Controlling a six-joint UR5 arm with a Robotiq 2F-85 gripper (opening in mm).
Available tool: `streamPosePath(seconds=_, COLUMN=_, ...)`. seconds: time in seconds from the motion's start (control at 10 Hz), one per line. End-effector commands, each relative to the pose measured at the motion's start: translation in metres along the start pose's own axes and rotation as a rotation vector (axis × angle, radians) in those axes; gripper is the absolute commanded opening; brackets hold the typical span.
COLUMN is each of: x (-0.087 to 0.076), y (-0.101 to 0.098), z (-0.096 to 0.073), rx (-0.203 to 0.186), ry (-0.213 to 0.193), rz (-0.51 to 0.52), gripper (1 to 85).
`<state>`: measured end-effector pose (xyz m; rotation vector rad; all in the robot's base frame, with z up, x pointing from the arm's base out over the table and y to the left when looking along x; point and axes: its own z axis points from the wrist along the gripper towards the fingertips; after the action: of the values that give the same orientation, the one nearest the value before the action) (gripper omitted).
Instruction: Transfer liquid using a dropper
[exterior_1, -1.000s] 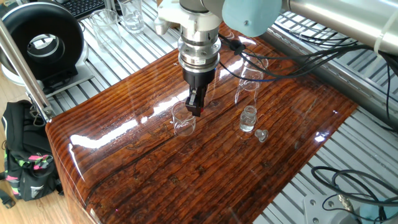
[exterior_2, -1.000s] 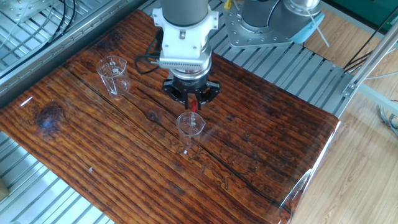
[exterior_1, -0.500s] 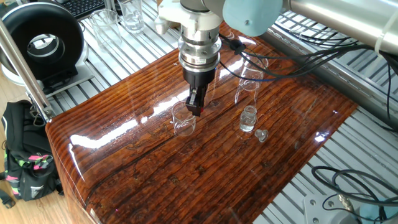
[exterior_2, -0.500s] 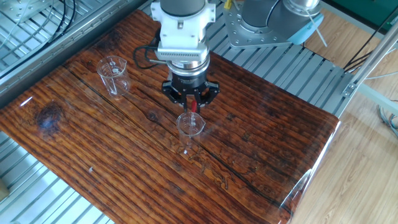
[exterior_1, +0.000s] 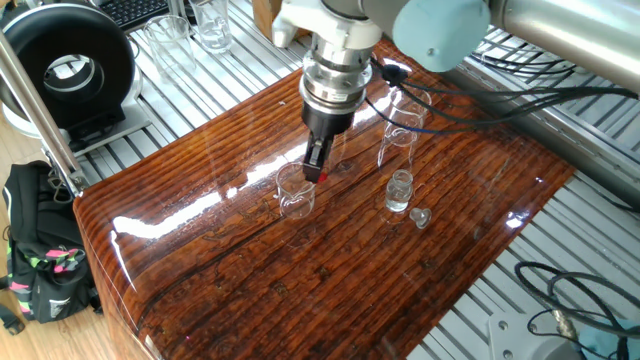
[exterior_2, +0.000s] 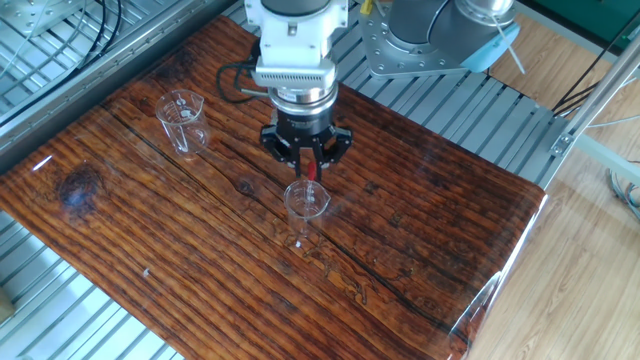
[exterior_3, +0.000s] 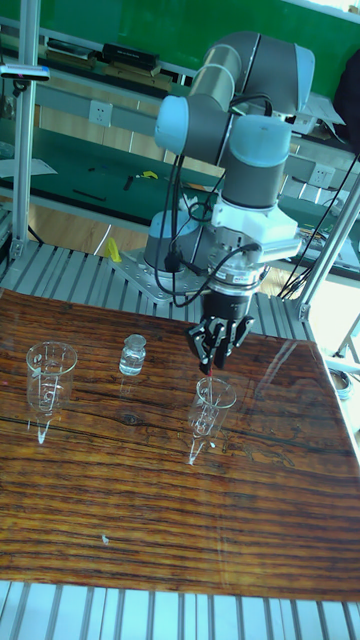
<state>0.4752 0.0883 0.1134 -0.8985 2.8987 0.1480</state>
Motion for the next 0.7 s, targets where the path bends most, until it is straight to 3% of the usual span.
streamPosePath(seconds=0.0, x=0.009, y=0.003, z=-0.005, rx=-0.015, ry=-0.018, rz=0.012, gripper=33.3)
streamPosePath(seconds=0.4, x=-0.008, y=0.009, z=-0.005, rx=-0.041, ry=-0.111, rz=0.046, gripper=33.3)
streamPosePath(seconds=0.6, x=-0.003, y=0.005, z=-0.004, rx=-0.026, ry=-0.103, rz=0.041, gripper=33.3)
